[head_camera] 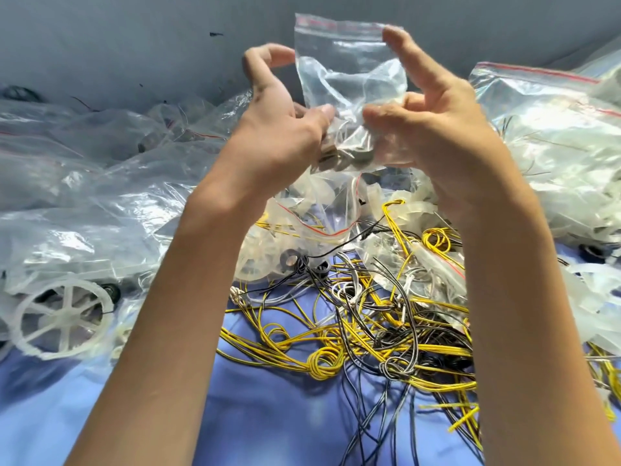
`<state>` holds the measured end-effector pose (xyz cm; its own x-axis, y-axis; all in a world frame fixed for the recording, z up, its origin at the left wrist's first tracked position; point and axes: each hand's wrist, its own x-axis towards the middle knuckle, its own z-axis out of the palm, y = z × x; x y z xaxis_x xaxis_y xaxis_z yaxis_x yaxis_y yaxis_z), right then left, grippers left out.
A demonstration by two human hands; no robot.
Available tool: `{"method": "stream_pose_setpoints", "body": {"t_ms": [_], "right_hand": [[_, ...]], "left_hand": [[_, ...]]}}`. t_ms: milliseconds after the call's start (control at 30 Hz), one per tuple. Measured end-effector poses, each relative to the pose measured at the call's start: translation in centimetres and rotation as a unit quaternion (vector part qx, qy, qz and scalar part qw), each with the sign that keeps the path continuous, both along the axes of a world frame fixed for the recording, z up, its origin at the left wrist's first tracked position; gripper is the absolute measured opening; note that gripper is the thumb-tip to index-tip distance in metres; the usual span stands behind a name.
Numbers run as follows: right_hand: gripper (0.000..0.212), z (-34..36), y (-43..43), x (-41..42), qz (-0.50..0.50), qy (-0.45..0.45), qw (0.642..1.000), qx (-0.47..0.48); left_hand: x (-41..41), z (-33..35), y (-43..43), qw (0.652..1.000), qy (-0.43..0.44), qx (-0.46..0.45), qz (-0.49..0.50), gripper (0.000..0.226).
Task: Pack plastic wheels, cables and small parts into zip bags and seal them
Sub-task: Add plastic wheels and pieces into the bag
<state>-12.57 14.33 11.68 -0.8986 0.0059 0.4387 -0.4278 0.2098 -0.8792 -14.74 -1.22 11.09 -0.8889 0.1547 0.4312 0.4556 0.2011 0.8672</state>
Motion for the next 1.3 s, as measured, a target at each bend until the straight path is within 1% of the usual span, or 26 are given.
{"method": "stream_pose_setpoints", "body": {"t_ms": [100, 200, 233, 400, 500, 700, 800, 867, 967, 1000, 1133, 1200, 1300], "right_hand": [[0.048, 0.16, -0.11, 0.17, -0.005, 0.001, 1.0, -0.018], [0.037, 0.14, -0.18, 0.16, -0.021, -0.006, 0.999, -0.034], [0.035, 0.14, -0.21, 0.18, -0.023, -0.005, 0.999, -0.034], [0.035, 0.23, -0.38, 0.3, -0.018, 0.001, 1.0, -0.025], [0.036, 0.27, -0.29, 0.35, -0.009, 0.008, 1.0, -0.006], [0.039, 0.31, -0.22, 0.48, -0.016, 0.014, 0.999, 0.025], [0.039, 0.22, -0.18, 0.22, -0.034, 0.014, 0.998, 0.046], [0.034, 0.11, -0.19, 0.08, -0.04, 0.013, 0.997, 0.061], [0.015, -0.07, -0.26, -0.05, -0.053, 0.028, 0.997, 0.058], [0.012, -0.13, -0.21, -0.13, -0.058, 0.033, 0.996, 0.055], [0.014, -0.07, -0.14, -0.12, -0.061, 0.048, 0.996, 0.048], [0.016, -0.12, -0.17, -0.12, -0.072, 0.057, 0.994, 0.062], [0.016, -0.07, -0.37, -0.16, -0.076, 0.07, 0.991, 0.088]], "left_hand": [[0.33, 0.3, 0.05, 1.0, 0.008, 0.008, -0.008, 0.041], [0.49, 0.46, 0.09, 0.999, -0.015, -0.038, -0.033, 0.033], [0.59, 0.43, 0.07, 0.998, -0.019, -0.046, -0.036, 0.033], [0.69, 0.48, -0.11, 0.999, 0.003, -0.043, -0.01, 0.043], [0.63, 0.5, -0.34, 1.0, 0.004, -0.025, -0.005, 0.045], [0.82, 0.56, -0.24, 1.0, 0.026, -0.01, 0.01, 0.037], [0.83, 0.64, -0.17, 0.998, 0.051, -0.028, 0.028, 0.031], [0.87, 0.64, -0.14, 0.996, 0.062, -0.052, 0.045, 0.026], [0.85, 0.6, -0.12, 0.993, 0.069, -0.081, 0.052, 0.017], [0.82, 0.56, -0.13, 0.992, 0.073, -0.087, 0.057, 0.014], [1.03, 0.7, -0.3, 0.987, 0.101, -0.097, 0.078, 0.007], [1.06, 0.8, -0.33, 0.98, 0.128, -0.115, 0.1, 0.008], [1.05, 0.83, -0.23, 0.975, 0.149, -0.116, 0.118, 0.008]]}}
